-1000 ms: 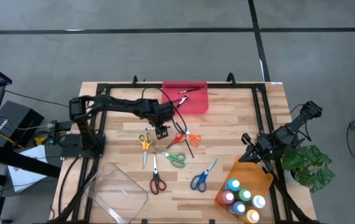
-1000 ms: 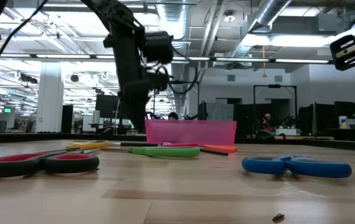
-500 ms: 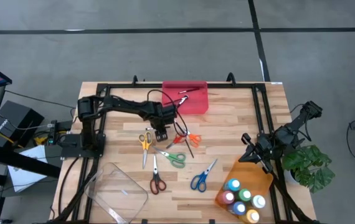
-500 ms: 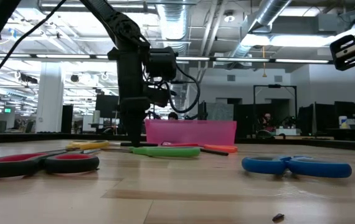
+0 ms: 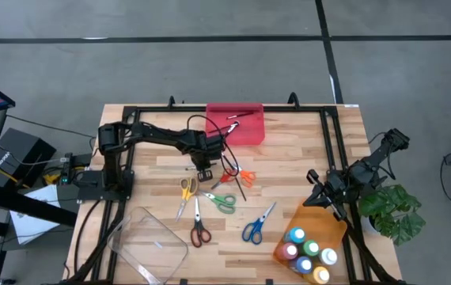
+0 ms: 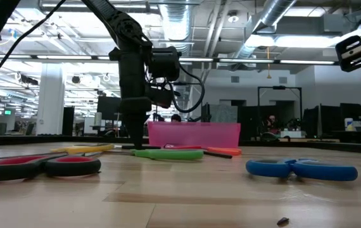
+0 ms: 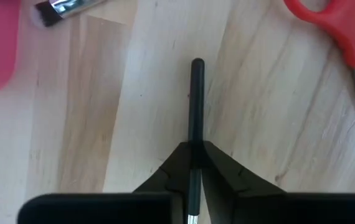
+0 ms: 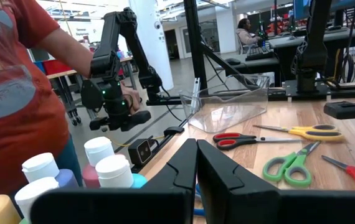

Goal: Pick & Place Paint Supplies
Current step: Put the silver brush into the red bin

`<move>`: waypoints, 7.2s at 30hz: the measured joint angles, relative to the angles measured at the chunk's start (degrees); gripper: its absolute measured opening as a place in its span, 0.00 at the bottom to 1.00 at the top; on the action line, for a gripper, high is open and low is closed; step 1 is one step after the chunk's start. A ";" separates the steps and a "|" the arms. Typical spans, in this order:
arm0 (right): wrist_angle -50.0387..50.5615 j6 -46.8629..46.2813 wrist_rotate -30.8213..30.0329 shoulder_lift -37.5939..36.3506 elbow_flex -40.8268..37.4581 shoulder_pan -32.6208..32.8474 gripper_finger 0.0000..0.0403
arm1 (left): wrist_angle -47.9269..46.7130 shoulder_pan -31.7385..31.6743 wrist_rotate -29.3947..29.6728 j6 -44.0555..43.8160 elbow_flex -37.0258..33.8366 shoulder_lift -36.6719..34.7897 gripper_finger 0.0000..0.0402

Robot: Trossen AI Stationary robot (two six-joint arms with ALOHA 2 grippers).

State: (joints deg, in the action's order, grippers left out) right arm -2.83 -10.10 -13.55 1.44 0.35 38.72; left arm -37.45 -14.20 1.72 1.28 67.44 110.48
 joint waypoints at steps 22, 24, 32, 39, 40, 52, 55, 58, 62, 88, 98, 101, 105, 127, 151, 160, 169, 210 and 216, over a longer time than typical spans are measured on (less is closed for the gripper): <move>0.00 0.01 0.00 0.00 -0.01 0.01 0.02 | 7.22 -0.54 -1.65 -16.22 -0.07 -28.45 0.01; 0.00 -0.01 -0.01 0.01 -0.01 0.02 0.02 | 10.79 -0.50 -2.82 -18.27 -0.04 -33.26 0.01; 0.00 0.01 0.01 -0.01 -0.01 0.02 0.02 | 15.03 -0.39 -0.52 -21.71 0.09 -47.21 0.00; 0.00 -0.01 -0.01 0.01 -0.01 0.00 0.02 | 12.31 -0.35 1.34 -20.55 0.10 -46.40 0.00; 0.00 -0.01 0.01 0.01 -0.01 0.02 0.02 | 11.51 -0.35 1.31 -20.53 0.10 -45.29 0.00; 0.00 -0.01 0.00 0.00 -0.01 0.01 0.02 | 15.34 1.88 -0.49 -18.35 0.02 -21.66 0.00; 0.00 -0.01 0.01 0.00 0.00 0.02 0.02 | 17.25 3.60 -0.47 -15.81 0.04 -16.39 0.00; 0.00 0.00 -0.01 0.00 0.00 0.01 0.02 | 17.93 4.98 -0.12 -13.86 0.04 -12.44 0.00; 0.00 0.01 0.00 0.00 0.00 0.01 0.02 | 18.51 5.37 -0.09 -13.93 0.36 -9.01 0.04; -0.06 0.00 -0.01 -0.01 0.01 0.01 0.02 | 19.12 3.50 0.19 -5.07 11.61 6.82 0.20; -0.06 0.01 -0.01 -0.01 0.00 0.01 0.02 | 14.56 3.42 7.53 -15.16 11.58 7.85 0.02; -0.08 0.00 -0.01 -0.01 0.00 0.01 0.02 | 11.40 3.67 8.07 -17.71 11.60 8.04 0.01; -0.10 0.01 0.00 -0.01 0.01 0.01 0.02 | 6.40 3.82 7.76 -22.52 11.65 8.30 0.00; -0.04 0.01 0.01 0.01 -0.01 0.00 0.02 | 15.58 5.44 16.58 -18.31 11.59 -4.28 0.00; -0.02 0.00 0.01 -0.01 0.00 0.02 0.02 | 17.70 6.98 26.43 1.49 11.58 8.78 0.00; -0.02 0.01 0.01 0.00 -0.01 0.02 0.02 | 18.26 6.88 30.41 1.92 11.53 11.58 0.00; -0.02 0.00 0.01 -0.01 0.00 0.02 0.02 | 18.86 5.88 33.66 2.96 11.54 11.56 0.00; -0.02 0.00 0.01 0.01 0.00 0.00 0.02 | -1.35 13.19 20.66 -15.67 11.43 0.61 0.00; -0.02 -0.01 0.01 0.01 -0.01 0.02 0.02 | -2.67 12.18 15.21 -22.26 11.47 -6.73 0.00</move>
State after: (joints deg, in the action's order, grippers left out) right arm -2.85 -10.11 -13.54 1.45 0.34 38.74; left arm -40.12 -2.02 16.93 -20.98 78.91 103.75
